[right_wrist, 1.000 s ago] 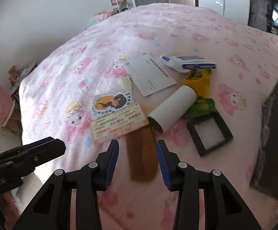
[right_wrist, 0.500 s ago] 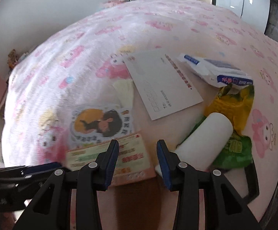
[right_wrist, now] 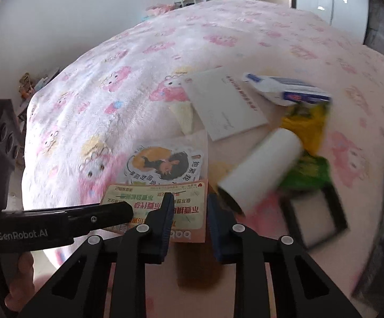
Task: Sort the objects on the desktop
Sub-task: 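Reach the right tool toward the Shin-chan sticker card on the bedspread, then grasp the Shin-chan sticker card with the right gripper and lift, then carry the sticker card with the right gripper into the DAPHNE box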
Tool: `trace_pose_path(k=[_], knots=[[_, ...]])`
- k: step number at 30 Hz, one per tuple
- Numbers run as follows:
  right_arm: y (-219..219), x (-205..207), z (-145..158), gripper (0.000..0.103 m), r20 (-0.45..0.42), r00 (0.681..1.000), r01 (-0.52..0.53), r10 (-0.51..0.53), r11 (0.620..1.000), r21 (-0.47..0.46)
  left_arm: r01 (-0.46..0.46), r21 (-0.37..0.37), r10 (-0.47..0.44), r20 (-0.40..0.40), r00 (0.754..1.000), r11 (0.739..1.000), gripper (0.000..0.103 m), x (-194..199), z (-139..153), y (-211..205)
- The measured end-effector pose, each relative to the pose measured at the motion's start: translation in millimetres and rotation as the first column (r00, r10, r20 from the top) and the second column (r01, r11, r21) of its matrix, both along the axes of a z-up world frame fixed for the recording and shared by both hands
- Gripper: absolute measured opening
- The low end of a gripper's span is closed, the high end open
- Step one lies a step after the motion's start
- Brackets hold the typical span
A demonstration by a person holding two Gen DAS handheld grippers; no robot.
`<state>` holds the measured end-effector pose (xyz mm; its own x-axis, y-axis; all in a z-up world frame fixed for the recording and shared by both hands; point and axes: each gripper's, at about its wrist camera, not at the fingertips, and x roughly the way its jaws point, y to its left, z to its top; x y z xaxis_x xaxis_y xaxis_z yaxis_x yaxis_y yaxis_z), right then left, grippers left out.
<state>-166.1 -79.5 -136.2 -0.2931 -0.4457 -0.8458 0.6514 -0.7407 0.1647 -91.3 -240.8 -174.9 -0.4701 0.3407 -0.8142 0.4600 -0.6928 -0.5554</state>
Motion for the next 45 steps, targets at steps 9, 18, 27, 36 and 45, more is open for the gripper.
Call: trace_pose_path(k=[9,18,27,36,45], knots=[[111,35,6,0.022,0.009,0.989,0.145,-0.145,0.989,0.039,0.224,-0.039,-0.223,0.025,0.975,0.974,0.035,6,9,118],[198,30,-25,0.022,0.142,0.942,0.308,-0.303,0.951,-0.012,0.33,-0.037,-0.33,0.018,0.944,0.943,0.035,-16,-16,177],[215,27,-36,0.022,0.157,0.921,0.368,-0.357,0.929,-0.048,0.282,-0.096,-0.282,0.014,0.959,0.955,0.034,-22,-28,176],[214,31,-47,0.025,0.201,0.922,0.357,-0.331,0.928,-0.11,0.358,-0.182,-0.36,0.026,0.933,0.916,0.036,-24,-34,197],[222,43,-8,0.024,0.114,0.935,0.35,-0.335,0.922,-0.164,0.381,-0.213,-0.402,-0.067,0.913,0.9,0.036,-12,-9,210]])
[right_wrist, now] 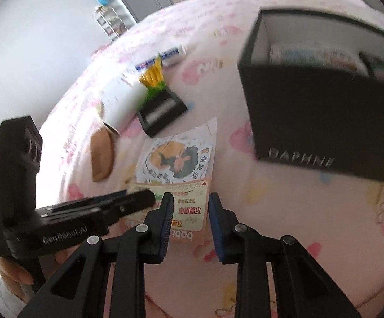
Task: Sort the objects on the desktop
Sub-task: 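Carry the sticker card with the right gripper into the DAPHNE box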
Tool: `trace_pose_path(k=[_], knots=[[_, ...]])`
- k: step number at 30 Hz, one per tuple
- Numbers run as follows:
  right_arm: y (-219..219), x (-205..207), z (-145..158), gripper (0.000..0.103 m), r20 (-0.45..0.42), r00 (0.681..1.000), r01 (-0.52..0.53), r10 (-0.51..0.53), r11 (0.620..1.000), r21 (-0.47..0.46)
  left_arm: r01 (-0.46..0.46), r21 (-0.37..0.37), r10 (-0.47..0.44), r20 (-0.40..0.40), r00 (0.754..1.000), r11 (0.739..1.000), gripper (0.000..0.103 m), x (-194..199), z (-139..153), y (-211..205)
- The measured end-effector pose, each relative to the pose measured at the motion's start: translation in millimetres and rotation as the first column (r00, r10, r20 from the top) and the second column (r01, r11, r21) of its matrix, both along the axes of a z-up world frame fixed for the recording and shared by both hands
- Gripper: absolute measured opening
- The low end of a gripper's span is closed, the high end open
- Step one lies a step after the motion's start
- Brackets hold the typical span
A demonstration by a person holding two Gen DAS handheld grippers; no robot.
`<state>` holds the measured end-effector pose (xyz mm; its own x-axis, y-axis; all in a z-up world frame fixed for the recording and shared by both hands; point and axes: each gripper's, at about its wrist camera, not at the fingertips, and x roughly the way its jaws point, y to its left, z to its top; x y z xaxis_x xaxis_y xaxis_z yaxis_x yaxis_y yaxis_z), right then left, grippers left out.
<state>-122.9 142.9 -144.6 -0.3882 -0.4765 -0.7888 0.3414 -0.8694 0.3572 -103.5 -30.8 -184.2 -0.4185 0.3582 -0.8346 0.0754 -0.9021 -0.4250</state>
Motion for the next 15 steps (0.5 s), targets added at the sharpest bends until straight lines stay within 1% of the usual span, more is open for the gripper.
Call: trace_pose_path(k=[4,7,9,12,13,15], knots=[[5,6,32,0.024,-0.073,0.997,0.002,-0.002,1.0,-0.013,0.003,-0.01,-0.004,-0.08,0.997,1.0,0.036,9,33,2],[12,7,57,0.024,-0.119,0.993,0.009,-0.014,0.999,-0.041,0.008,-0.017,-0.01,-0.123,0.992,1.0,0.036,9,61,4],[18,5,80,0.024,-0.168,0.986,0.012,-0.022,0.998,-0.059,0.021,-0.017,-0.023,-0.158,0.987,1.0,0.036,-1,81,10],[32,-4,105,0.024,-0.226,0.973,0.026,-0.04,0.997,-0.066,0.052,-0.008,-0.053,-0.204,0.977,0.999,0.036,-16,111,16],[38,-10,110,0.024,-0.236,0.97,0.035,-0.049,0.997,-0.066,0.07,-0.011,-0.07,-0.225,0.972,0.998,0.036,-29,120,25],[54,-26,116,0.024,-0.243,0.967,0.068,-0.081,0.996,-0.063,0.094,-0.014,-0.095,-0.242,0.966,0.995,0.036,-48,131,35]])
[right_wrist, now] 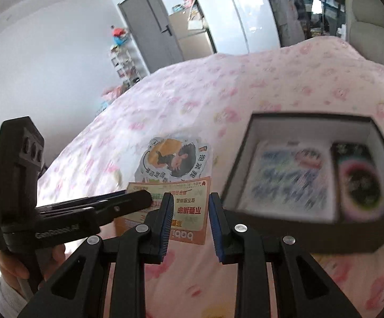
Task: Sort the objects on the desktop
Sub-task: 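Carry the sticker card with the right gripper into the DAPHNE box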
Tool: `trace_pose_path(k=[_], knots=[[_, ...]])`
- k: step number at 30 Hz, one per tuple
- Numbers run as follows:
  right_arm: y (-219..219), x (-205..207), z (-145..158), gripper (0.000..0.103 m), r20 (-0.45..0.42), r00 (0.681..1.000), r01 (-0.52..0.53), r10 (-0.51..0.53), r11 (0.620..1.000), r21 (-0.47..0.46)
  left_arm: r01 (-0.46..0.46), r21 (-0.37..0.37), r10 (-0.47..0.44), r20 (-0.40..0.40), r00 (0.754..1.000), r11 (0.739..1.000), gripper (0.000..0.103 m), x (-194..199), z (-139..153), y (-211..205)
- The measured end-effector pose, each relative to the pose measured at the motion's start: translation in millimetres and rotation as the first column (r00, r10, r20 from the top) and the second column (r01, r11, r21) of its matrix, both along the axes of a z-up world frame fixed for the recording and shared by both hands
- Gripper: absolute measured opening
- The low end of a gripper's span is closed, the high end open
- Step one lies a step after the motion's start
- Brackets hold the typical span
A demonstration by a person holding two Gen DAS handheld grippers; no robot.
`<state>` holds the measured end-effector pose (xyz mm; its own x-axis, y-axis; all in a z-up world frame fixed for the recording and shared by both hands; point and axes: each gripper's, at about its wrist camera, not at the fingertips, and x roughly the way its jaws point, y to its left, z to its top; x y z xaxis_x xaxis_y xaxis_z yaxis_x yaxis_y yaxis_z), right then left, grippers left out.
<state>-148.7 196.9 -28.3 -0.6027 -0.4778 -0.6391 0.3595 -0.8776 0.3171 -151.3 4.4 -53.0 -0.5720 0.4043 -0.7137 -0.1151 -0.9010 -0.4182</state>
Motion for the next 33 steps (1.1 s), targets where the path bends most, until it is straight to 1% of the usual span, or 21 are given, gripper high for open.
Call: trace_pose_path(k=[3,4,8,11,13,14,19,21,22,23,25,28,30,33], knots=[[23,-23,8,0.024,-0.01,0.999,0.05,-0.05,0.999,0.006,0.048,0.02,-0.048,-0.003,0.999,0.999,0.036,-32,7,25],[29,-28,7,0.024,-0.009,0.998,0.065,-0.065,0.998,0.008,0.064,0.024,-0.064,0.0,0.998,0.998,0.036,-41,7,34],[66,-51,-10,0.024,0.029,0.988,0.15,-0.15,0.989,0.004,0.118,0.007,-0.118,0.03,0.993,0.993,0.036,-74,-4,72],[84,-68,-28,0.025,0.079,0.98,0.184,-0.185,0.983,0.026,0.142,-0.018,-0.14,0.079,0.987,0.99,0.036,-90,-20,95],[92,-76,-40,0.025,0.119,0.974,0.188,-0.191,0.982,0.034,0.149,-0.045,-0.143,0.121,0.982,0.988,0.036,-98,-33,106],[94,-79,-47,0.025,0.146,0.97,0.19,-0.193,0.981,0.034,0.15,-0.058,-0.141,0.141,0.98,0.987,0.036,-100,-39,109],[92,-84,-70,0.025,0.229,0.958,0.166,-0.173,0.985,0.049,0.141,-0.131,-0.107,0.24,0.965,0.981,0.036,-104,-63,119],[91,-85,-76,0.025,0.248,0.955,0.154,-0.163,0.987,0.055,0.14,-0.149,-0.098,0.261,0.96,0.979,0.036,-104,-67,120],[89,-84,-77,0.025,0.244,0.957,0.146,-0.158,0.987,0.067,0.137,-0.153,-0.093,0.268,0.959,0.979,0.036,-104,-69,120],[87,-84,-78,0.025,0.241,0.958,0.138,-0.153,0.987,0.077,0.134,-0.155,-0.088,0.268,0.959,0.979,0.037,-104,-69,120],[86,-84,-78,0.025,0.238,0.96,0.134,-0.15,0.988,0.079,0.128,-0.155,-0.083,0.269,0.959,0.98,0.041,-104,-67,119],[89,-83,-78,0.025,0.235,0.96,0.142,-0.153,0.988,0.062,0.125,-0.152,-0.081,0.267,0.96,0.981,0.041,-102,-63,119],[92,-83,-77,0.025,0.226,0.96,0.154,-0.163,0.986,0.058,0.121,-0.162,-0.077,0.257,0.963,0.979,0.042,-100,-60,120],[90,-83,-76,0.025,0.215,0.962,0.155,-0.167,0.985,0.071,0.124,-0.175,-0.077,0.251,0.965,0.977,0.042,-98,-59,121]])
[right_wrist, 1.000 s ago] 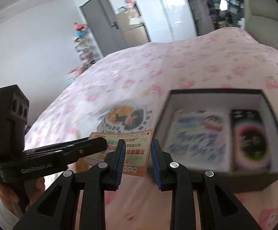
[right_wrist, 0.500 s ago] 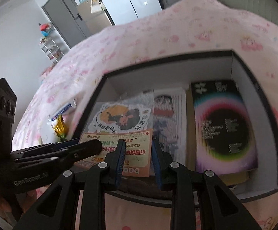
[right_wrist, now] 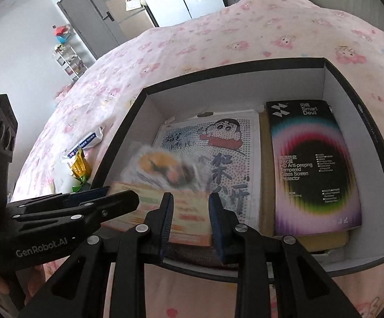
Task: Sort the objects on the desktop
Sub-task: 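Carry the sticker card with the right gripper into the DAPHNE box, then lay the sticker card on the drawing pad and open the right gripper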
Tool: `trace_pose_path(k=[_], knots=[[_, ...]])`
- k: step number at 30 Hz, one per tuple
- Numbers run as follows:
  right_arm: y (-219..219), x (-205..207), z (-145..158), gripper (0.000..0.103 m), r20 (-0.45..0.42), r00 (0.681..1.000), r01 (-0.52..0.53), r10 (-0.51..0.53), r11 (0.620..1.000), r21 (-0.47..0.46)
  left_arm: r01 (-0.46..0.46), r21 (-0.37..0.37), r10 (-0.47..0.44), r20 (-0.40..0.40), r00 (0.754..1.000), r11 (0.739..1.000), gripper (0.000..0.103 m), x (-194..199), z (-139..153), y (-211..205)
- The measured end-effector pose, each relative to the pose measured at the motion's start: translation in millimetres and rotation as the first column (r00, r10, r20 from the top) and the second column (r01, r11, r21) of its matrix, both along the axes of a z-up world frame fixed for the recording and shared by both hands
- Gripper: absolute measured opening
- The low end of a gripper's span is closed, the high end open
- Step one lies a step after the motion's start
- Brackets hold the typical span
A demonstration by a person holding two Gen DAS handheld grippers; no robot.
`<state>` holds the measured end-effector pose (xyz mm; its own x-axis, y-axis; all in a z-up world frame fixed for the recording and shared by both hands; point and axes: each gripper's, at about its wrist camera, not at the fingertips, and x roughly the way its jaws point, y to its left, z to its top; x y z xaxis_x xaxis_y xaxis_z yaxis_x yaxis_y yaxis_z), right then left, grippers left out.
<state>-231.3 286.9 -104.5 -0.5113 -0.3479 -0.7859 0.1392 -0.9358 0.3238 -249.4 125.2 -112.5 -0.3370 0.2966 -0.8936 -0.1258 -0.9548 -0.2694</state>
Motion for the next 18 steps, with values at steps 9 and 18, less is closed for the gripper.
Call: trace_pose_path(k=[9,18], knots=[[-2,1,-1,0.025,-0.011,1.0,-0.001,0.002,0.999,0.032,0.006,0.0,-0.006,-0.005,1.0,1.0,0.041,-2,-3,1],[-1,0,-1,0.025,-0.014,1.0,0.025,-0.024,0.995,0.096,0.04,-0.021,-0.039,0.003,0.999,0.999,0.041,-9,-11,11]])
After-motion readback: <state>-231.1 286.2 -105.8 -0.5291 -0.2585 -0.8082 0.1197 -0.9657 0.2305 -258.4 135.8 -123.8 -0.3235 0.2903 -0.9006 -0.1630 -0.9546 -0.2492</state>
